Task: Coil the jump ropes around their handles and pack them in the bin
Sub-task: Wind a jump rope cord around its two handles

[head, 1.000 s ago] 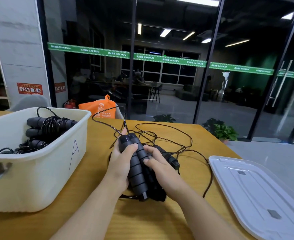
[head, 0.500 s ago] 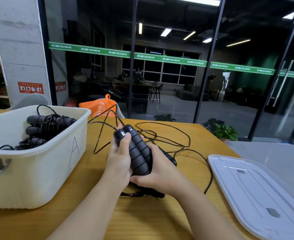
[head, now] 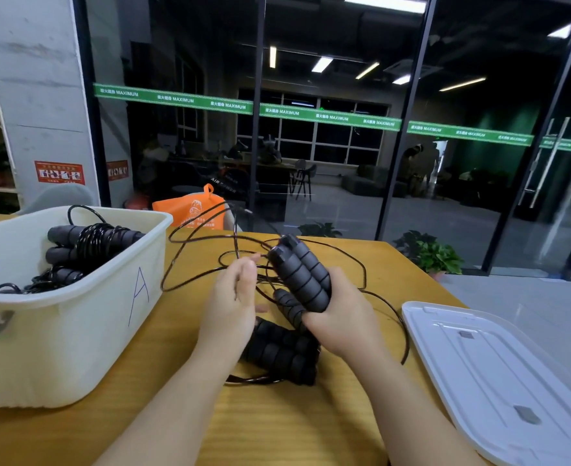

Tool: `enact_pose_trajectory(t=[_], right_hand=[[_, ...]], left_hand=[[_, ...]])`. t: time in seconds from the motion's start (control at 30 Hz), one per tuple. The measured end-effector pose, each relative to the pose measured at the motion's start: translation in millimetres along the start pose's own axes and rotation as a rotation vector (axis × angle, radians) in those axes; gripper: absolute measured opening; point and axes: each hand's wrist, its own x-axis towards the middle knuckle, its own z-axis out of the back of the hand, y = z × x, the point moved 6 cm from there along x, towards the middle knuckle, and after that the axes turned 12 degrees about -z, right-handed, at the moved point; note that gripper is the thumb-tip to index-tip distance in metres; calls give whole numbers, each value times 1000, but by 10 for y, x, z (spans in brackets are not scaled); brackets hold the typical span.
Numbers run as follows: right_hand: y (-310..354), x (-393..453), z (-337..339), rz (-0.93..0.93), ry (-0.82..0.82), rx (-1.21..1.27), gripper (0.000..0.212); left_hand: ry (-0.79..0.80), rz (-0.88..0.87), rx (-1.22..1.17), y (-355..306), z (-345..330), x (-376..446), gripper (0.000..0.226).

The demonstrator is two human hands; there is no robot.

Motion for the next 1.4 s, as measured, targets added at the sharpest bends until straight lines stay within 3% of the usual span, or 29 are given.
enact_pose_trajectory(t=[0.23,0.3,0.4,0.5,0.6,0.77,0.87,1.03,1.2,1.3,1.4], right_hand=[[-112,90,142,75,-63,147,40],[-119,114,109,126,-70,122,38],[-124,139,53,193,-64,66,32],[-104,123,50,258,-61,10,31],[-80,91,91,309,-86,-34,35],[-82,76,172,243,-142,38,41],[-98,49,228,88,-135,184,42],[-126,59,129,-177,116,507,49],[-93,27,-70,-342,477,1024,55],[16,-95,-174,-399,723,1241,48],[115,-164,-186,-386,777,1369,35]], left_hand=[[-372,-311,450,-222,450,19,22],[-427,-463,591,-316,465,17,49],[-303,-534,805,-306,397,88,94],[-96,-508,927,-235,316,127,107],[-75,-536,946,-260,283,106,88],[-192,-623,856,-399,278,50,24],[-174,-696,779,-485,215,3,20],[59,-589,542,-421,29,-19,45],[147,-610,495,-415,-150,-130,47],[153,-618,467,-418,-224,-166,58],[233,-571,443,-411,-305,-195,59]])
